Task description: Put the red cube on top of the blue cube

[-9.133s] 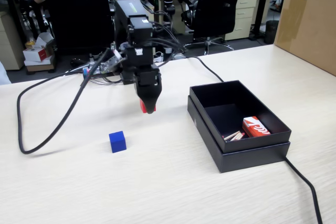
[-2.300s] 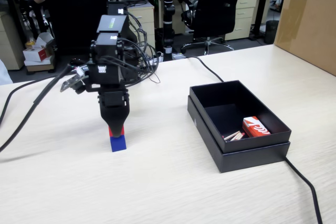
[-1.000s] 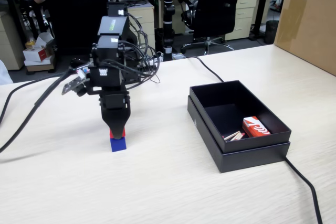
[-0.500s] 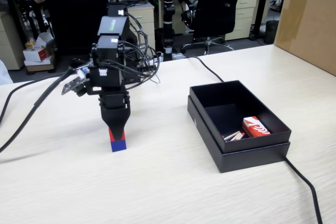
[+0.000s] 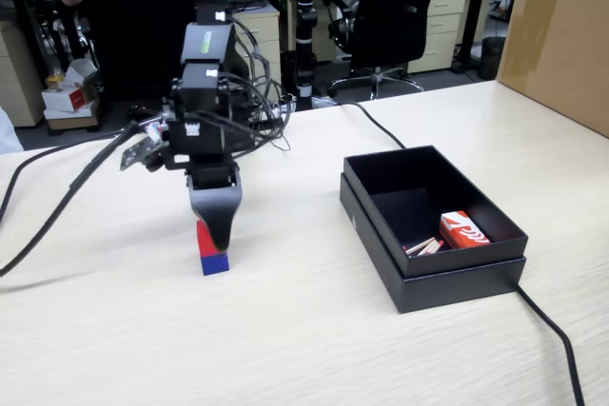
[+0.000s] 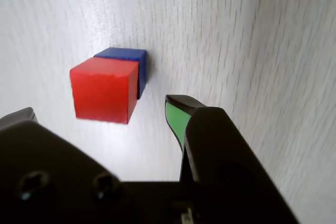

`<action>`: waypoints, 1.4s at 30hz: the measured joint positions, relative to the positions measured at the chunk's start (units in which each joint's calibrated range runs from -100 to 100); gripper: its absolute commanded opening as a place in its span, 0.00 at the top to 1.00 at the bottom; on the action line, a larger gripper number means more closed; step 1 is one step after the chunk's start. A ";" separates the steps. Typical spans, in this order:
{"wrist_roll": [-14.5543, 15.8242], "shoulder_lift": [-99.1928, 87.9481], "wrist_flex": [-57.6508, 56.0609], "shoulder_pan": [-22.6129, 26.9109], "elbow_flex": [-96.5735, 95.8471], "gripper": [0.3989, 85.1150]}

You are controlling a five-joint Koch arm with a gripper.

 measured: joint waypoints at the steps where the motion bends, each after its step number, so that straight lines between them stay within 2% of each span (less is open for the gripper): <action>1: 0.15 -2.46 0.00 0.29 -0.82 0.43; 8: 2.64 -24.34 0.00 3.81 -8.85 0.43; 15: 7.13 -45.44 0.70 6.69 -28.48 0.42; 19: 8.74 -58.38 6.81 7.28 -43.63 0.42; 29: 9.47 -75.60 25.24 7.18 -71.66 0.43; 42: 9.13 -88.67 47.85 7.47 -96.94 0.43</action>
